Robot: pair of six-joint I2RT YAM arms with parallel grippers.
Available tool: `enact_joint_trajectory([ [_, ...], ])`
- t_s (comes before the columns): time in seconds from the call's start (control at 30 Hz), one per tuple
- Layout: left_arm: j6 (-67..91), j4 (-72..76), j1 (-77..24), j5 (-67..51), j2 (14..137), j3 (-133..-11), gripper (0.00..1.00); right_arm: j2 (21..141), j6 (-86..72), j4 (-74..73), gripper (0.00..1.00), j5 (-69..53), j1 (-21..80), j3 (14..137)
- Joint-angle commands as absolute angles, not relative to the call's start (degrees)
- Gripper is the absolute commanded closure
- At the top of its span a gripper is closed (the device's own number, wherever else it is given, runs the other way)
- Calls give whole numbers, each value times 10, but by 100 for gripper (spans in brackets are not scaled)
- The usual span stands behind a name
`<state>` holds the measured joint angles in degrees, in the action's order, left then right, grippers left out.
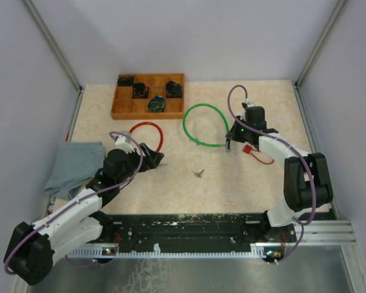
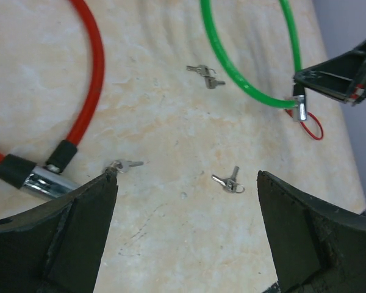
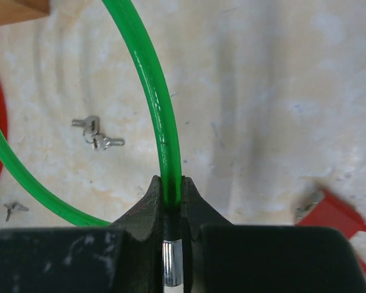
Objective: Unlock with the key
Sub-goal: Pick up the lock from the center of the board.
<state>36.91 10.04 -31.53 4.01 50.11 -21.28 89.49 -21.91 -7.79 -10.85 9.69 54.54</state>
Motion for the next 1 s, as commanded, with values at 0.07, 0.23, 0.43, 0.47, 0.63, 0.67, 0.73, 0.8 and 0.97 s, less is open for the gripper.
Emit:
enact_joint_trajectory([
  [0.07,421,218,-318,-96,544,-209,1,826,-321,89,100,-123,184,489],
  [0.23,512,330,-319,-139,592,-171,1,821,-405,203,100,-119,257,443],
  [0.43,530,372,-322,-142,612,-163,1,833,-448,274,100,-122,319,443],
  [0.47,532,376,-322,-143,616,-163,1,837,-451,280,100,-125,327,448],
  [0.63,542,423,-325,-160,643,-163,1,857,-459,302,100,-132,370,468],
  [0.67,544,434,-325,-163,647,-163,2,860,-460,305,100,-134,376,470],
  [0.73,546,443,-325,-167,656,-166,3,863,-460,311,100,-139,383,474],
  [0.8,543,444,-325,-169,664,-171,5,865,-456,310,100,-148,388,478],
  [0.97,544,472,-325,-186,684,-170,18,866,-439,297,100,-171,397,490],
])
